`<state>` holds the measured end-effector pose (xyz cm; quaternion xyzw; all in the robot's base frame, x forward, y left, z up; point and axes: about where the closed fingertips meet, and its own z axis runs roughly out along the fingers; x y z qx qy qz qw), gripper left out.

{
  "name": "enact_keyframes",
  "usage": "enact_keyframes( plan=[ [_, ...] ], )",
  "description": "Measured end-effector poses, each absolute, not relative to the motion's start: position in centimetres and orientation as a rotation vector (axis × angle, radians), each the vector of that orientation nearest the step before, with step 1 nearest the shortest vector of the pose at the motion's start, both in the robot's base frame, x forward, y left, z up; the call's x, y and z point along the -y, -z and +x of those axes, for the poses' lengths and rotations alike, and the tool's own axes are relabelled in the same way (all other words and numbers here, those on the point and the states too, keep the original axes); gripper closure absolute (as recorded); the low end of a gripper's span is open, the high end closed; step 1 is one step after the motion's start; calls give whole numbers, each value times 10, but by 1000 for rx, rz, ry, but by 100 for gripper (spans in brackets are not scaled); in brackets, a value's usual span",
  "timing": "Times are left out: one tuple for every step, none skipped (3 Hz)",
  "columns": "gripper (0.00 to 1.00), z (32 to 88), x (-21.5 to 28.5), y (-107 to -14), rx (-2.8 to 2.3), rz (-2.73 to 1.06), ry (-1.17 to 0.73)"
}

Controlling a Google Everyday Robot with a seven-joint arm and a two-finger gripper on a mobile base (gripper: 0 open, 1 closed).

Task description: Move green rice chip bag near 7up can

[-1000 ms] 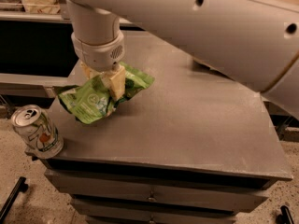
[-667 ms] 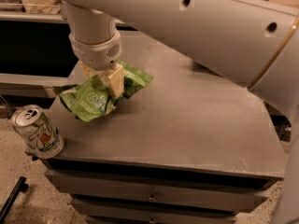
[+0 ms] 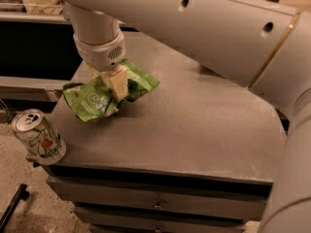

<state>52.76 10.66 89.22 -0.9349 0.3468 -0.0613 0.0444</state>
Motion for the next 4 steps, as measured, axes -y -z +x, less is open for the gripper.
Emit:
enact_keyframes(
  plan=[
    [100, 527, -114, -890, -1036, -2850, 176],
    [100, 522, -125, -885, -987, -2882, 170],
    [100, 518, -132, -880, -964, -2906, 169],
    [100, 516, -142, -874, -917, -2931, 159]
  ],
)
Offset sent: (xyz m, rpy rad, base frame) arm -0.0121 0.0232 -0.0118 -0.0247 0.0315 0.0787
